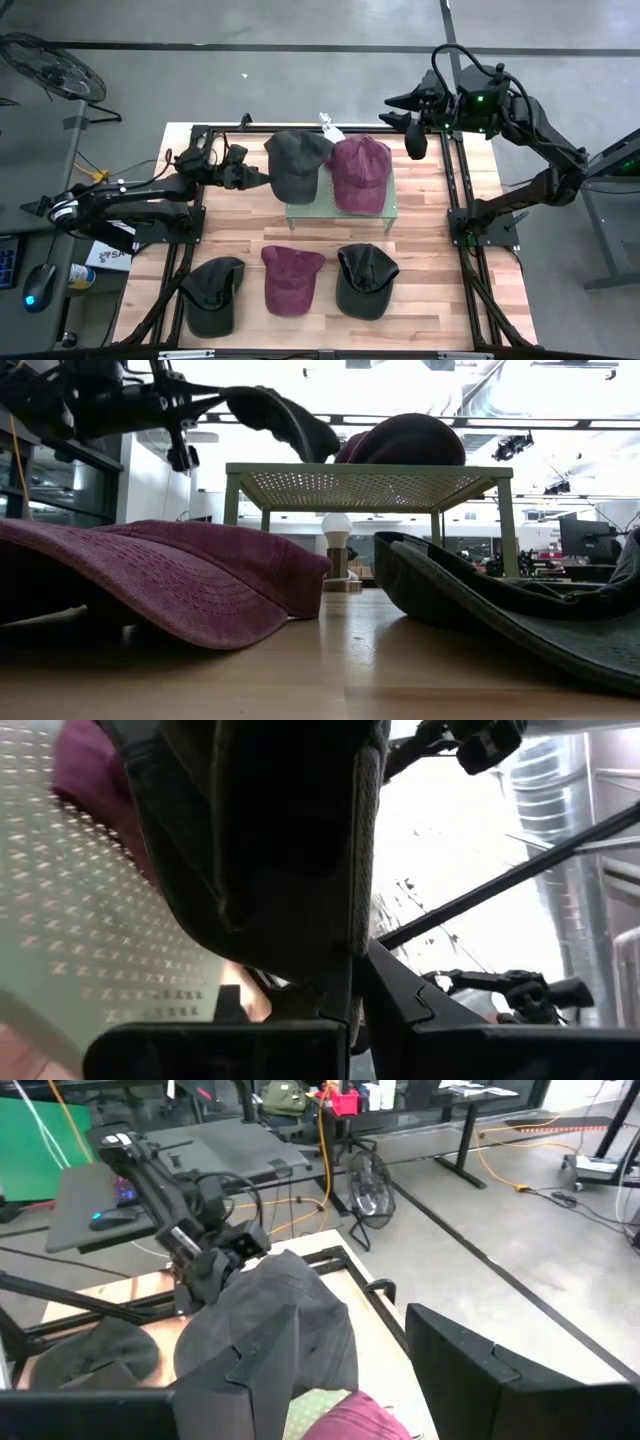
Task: Pick & Place hat
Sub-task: Adjust the black cap on the shelf
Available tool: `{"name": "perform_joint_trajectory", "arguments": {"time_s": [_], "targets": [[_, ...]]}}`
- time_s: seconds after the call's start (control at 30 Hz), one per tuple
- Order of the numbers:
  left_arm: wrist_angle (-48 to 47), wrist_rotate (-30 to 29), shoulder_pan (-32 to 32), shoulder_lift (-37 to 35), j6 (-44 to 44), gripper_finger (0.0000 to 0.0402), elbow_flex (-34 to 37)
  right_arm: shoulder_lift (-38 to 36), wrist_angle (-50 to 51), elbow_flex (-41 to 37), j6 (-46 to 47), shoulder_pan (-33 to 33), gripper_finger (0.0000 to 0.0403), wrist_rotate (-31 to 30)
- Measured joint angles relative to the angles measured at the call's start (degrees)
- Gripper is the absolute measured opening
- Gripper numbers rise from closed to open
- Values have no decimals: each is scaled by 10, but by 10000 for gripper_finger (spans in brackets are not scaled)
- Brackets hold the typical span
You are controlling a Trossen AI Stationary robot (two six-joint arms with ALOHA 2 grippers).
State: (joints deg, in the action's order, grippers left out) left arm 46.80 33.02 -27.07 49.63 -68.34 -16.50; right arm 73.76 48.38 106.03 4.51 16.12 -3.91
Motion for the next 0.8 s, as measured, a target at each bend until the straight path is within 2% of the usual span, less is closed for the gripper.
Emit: {"name": "perform_joint_trajectory", "arguments": {"time_s": [0.23,0.5,0.8], "targets": [[2,-23,13,2,6,5,15,0,0,0,0,0,179,-5],[-46,-47,12,27,21,5,15,0,6,0,12,0,179,-8],[-50,-52,12,77,22,5,15,2,95,1,55,0,179,-71]]}}
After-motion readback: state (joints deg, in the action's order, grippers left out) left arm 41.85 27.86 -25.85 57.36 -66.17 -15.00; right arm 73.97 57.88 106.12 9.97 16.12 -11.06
